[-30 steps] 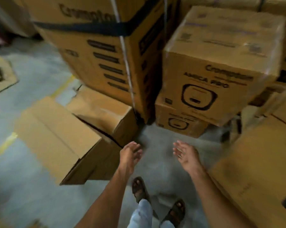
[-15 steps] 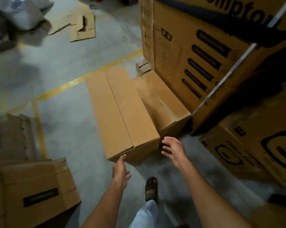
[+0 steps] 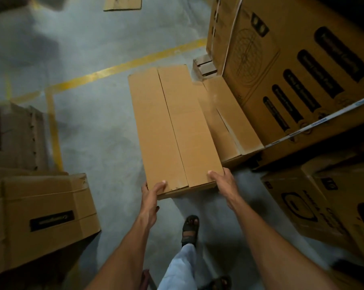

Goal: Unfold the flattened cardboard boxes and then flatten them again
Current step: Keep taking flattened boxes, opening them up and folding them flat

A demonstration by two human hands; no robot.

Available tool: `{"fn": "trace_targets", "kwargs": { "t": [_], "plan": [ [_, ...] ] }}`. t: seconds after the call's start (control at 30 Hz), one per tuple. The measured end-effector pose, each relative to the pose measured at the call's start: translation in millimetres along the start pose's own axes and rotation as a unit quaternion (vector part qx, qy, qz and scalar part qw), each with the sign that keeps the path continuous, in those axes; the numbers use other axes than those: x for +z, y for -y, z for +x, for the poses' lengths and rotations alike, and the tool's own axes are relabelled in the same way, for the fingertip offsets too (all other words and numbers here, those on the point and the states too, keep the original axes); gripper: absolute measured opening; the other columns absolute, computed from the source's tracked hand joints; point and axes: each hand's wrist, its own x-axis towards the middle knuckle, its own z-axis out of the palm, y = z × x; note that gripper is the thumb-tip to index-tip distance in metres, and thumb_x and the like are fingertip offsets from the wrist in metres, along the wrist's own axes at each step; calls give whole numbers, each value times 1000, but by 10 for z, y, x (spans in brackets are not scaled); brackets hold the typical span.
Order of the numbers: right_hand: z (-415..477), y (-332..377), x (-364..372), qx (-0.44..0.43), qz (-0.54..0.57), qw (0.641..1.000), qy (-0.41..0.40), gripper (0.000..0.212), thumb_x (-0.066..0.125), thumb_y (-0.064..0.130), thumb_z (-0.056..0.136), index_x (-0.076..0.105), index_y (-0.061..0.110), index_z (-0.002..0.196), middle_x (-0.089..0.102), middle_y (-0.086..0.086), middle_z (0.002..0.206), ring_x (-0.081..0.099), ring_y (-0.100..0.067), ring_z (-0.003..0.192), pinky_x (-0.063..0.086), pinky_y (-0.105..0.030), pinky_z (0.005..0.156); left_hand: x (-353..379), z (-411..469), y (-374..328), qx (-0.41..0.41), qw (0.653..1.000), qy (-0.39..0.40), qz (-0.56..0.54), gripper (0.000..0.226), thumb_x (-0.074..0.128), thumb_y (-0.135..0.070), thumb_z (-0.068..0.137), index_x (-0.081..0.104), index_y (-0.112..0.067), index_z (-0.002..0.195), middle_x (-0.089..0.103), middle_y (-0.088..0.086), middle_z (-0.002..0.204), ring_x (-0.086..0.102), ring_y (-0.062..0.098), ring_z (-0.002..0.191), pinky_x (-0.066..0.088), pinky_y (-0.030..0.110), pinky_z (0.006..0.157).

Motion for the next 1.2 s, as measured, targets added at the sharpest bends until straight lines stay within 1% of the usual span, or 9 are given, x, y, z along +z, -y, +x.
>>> {"fn": "trace_targets", "kwargs": {
  "t": [0.1, 0.23, 0.3, 0.37, 0.47, 0.6, 0.9, 1.13, 1.2],
  "plan": [
    [-5, 98, -67, -39, -2, 999, -27, 55, 69, 52, 88, 54, 24, 134, 58, -5, 128, 56, -25, 114, 51, -45, 97, -17, -19, -93, 54, 999, 3, -3, 63, 76, -32, 87, 38, -26, 136, 52, 3, 135, 54, 17, 105, 40, 42, 92],
    [-82, 407, -105, -84, 70, 993, -37, 45, 66, 58, 89, 45, 33, 119, 54, 3, 114, 52, -23, 108, 51, -45, 90, 53, -113, -449, 105, 993, 26, -49, 79, 83, -50, 59, 40, -26, 122, 56, 6, 131, 59, 15, 99, 48, 37, 78],
    [-140, 653, -149, -105, 115, 987, -39, 36, 67, 58, 87, 43, 44, 109, 53, 6, 108, 55, -25, 106, 55, -52, 89, 82, -179, -636, 115, 991, 41, -57, 73, 79, -48, 65, 39, -26, 122, 56, 6, 130, 58, 15, 95, 46, 35, 72],
    [-216, 857, -245, -129, 124, 983, -42, 30, 68, 64, 79, 46, 52, 95, 56, -4, 116, 60, -31, 106, 58, -61, 82, 98, -264, -798, 124, 989, 63, -50, 65, 76, -46, 69, 38, -27, 118, 56, 5, 128, 57, 15, 96, 45, 37, 72],
    [-366, 979, -428, -150, 111, 981, -53, 34, 70, 53, 86, 46, 43, 108, 51, -10, 128, 59, -32, 107, 61, -60, 69, 137, -439, -977, 141, 986, 81, -26, 55, 77, -36, 83, 36, -24, 117, 57, 3, 116, 57, 17, 93, 46, 35, 64],
    [-689, 879, -666, -166, 144, 971, -88, 36, 68, 45, 93, 43, 34, 117, 42, -8, 135, 54, -33, 113, 61, -60, 70, 222, -825, -1115, 175, 979, 101, -8, 54, 71, -29, 91, 34, -17, 128, 57, 7, 117, 56, 20, 94, 45, 27, 41],
    [-1885, 339, -1395, -243, 244, 926, -156, 38, 66, 42, 95, 45, 28, 123, 41, -10, 141, 55, -30, 113, 62, -57, 69, 295, -2202, -788, 298, 942, 156, -1, 57, 72, -24, 91, 33, -15, 132, 56, 11, 118, 60, 20, 92, 47, 26, 40],
    [-3270, -462, -1998, -337, 288, 878, -181, 28, 70, 45, 90, 53, 36, 111, 60, -4, 118, 64, -27, 104, 59, -64, 70, 60, -3541, 42, 371, 905, 208, -21, 60, 73, -22, 91, 33, -17, 135, 54, 9, 119, 63, 23, 95, 48, 31, 40],
    [-3650, -742, -2156, -356, 295, 866, -189, 25, 71, 46, 89, 55, 41, 107, 63, -1, 118, 65, -25, 105, 61, -60, 73, -43, -3861, 309, 387, 894, 224, -15, 57, 75, -25, 87, 37, -22, 129, 53, 10, 123, 64, 27, 97, 49, 34, 42]
  ]
}}
